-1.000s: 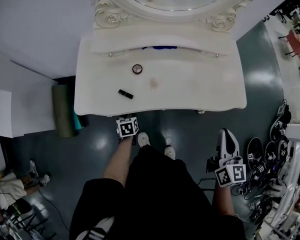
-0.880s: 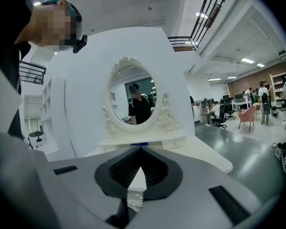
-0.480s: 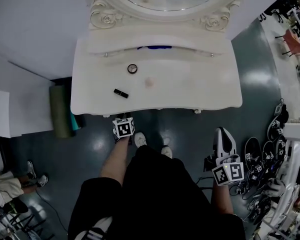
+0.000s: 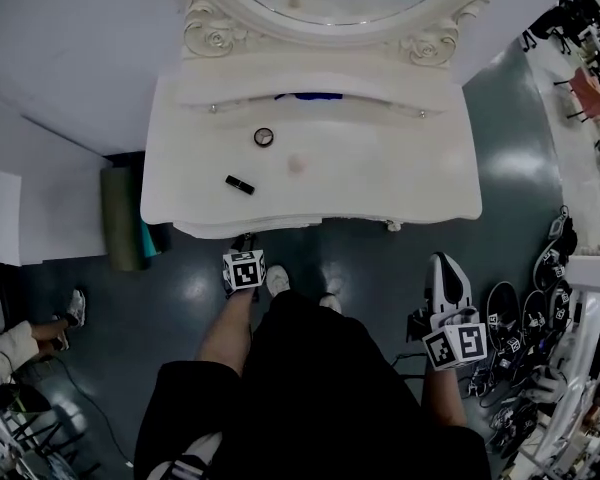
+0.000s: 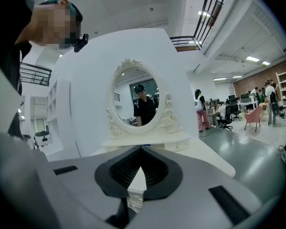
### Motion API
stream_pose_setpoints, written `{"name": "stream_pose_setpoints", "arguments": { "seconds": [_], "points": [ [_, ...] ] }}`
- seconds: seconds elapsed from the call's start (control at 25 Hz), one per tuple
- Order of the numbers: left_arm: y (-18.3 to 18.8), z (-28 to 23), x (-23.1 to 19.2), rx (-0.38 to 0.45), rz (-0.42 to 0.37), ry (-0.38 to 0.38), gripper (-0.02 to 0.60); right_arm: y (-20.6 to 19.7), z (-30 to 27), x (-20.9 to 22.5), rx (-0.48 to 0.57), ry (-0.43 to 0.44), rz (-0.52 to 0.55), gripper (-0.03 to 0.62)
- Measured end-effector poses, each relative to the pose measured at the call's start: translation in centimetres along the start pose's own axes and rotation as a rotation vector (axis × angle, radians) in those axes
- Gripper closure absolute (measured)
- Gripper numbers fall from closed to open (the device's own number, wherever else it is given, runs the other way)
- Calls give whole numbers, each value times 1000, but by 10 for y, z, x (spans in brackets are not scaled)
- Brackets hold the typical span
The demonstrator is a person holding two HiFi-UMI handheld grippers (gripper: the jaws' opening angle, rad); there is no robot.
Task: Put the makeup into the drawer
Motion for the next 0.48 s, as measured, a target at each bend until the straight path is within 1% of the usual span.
{"name": "stream_pose_setpoints", "arguments": {
  "seconds": [0.08,0.2,0.32,0.48],
  "points": [
    [-12,4,2,-6,6,-6,446,1,-2,1,2,18,3,572],
    [-26,12,3,-17,38,7,446,0,-7,-6,-2,64,18,573],
    [-43,21,3,-27,30,12,446,1,-9,-13,-5,108,33,574],
    [-63,28,9,-38,31,5,446,3,-7,-16,-4,146,50,572]
  ]
}}
Point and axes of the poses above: the fingertips, and each gripper's own axes: z backward along the fingers, x to its right, y out of its top, the point moved 3 cm from there along z, backward along the fingers, and after that the axes turned 11 degrees about -x, right-handed, at the moved point
